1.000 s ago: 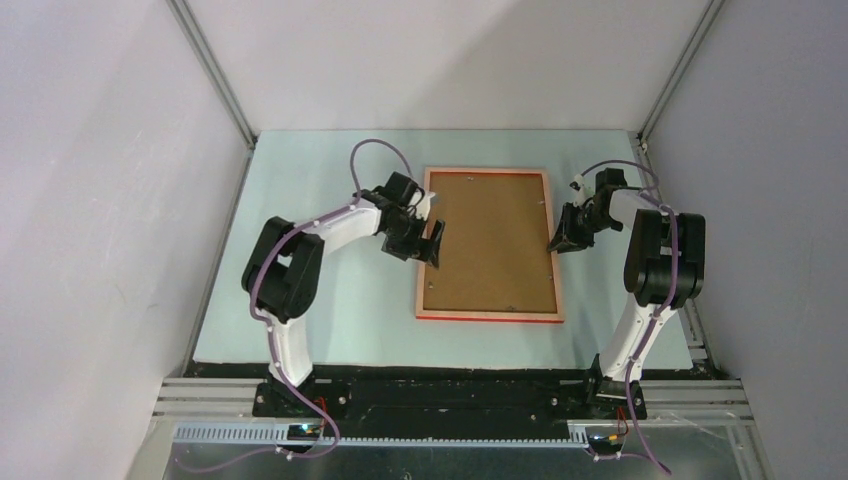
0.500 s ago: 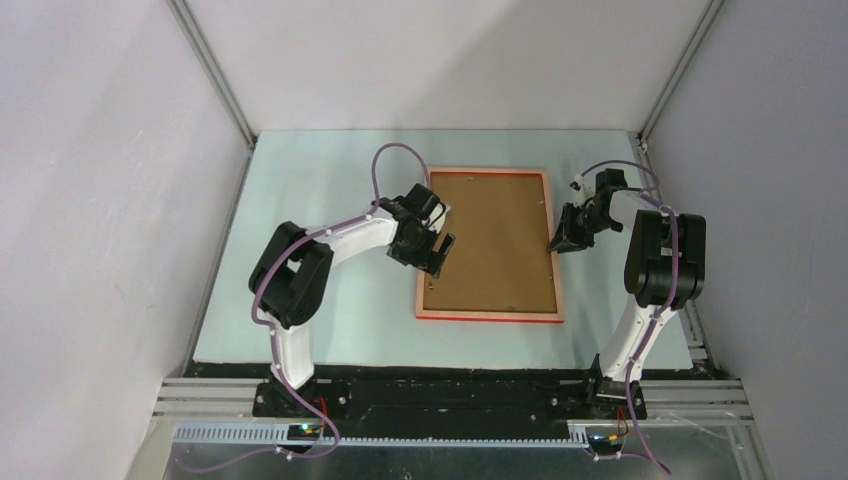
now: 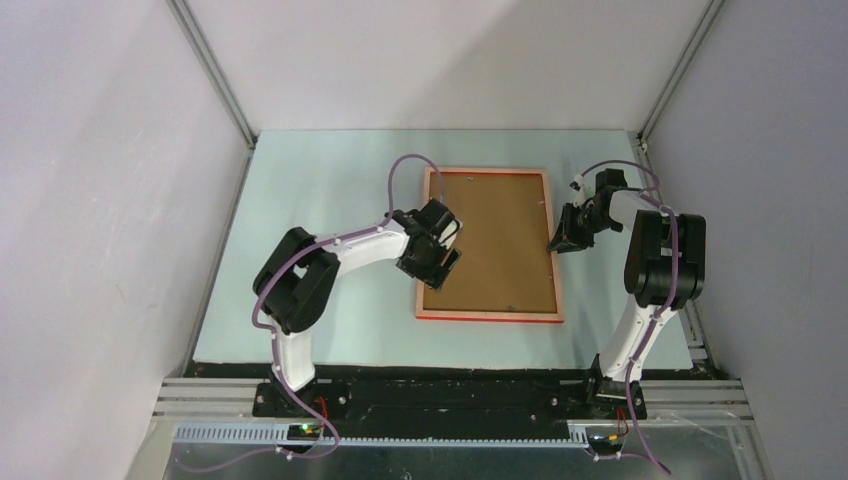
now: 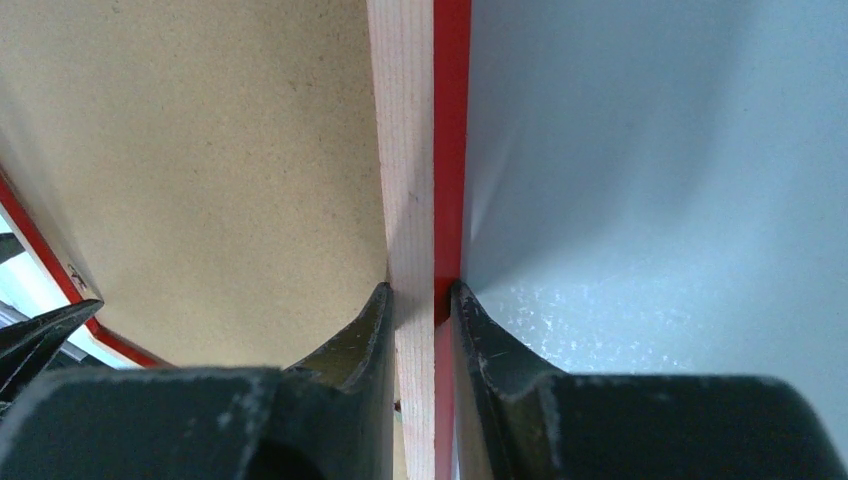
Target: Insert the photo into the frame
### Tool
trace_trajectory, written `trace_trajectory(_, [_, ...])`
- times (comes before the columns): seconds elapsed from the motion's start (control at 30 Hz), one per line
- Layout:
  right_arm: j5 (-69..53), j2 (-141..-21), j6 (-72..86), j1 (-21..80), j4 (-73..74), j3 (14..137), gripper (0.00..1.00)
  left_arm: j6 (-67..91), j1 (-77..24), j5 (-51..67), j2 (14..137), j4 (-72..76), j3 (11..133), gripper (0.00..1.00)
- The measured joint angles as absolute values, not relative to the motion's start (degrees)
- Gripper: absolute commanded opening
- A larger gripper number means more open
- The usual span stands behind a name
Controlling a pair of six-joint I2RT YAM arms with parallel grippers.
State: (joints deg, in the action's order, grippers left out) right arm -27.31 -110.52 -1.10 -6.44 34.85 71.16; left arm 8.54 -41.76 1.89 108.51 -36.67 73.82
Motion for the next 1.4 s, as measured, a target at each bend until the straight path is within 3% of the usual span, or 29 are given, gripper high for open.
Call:
trace_trajectory(0.67, [-27.31,-110.45,-1.28,-6.33,34.85,71.16,0.0,8.54,-42.81,-0.25,108.31,-37.1,73.73,0.55])
trace_trajectory(1.13, [-27.31,-110.45,-1.32,-6.31,34.85,71.16,0.0,8.47,-41.8,-0.45,108.31,-37.85,73.95,0.36])
trace_trajectory(1.3, [-27.29,-110.45,-1.48,-6.26,34.85,71.16,0.0,8.51,-41.65,-0.47,108.29,-37.87,74.0,0.36])
trace_trajectory(1.4, [-27.29,-110.45,-1.5,-6.26,34.85,71.16,0.0,8.45,-41.65,-0.54,108.29,-37.87,74.0,0.5])
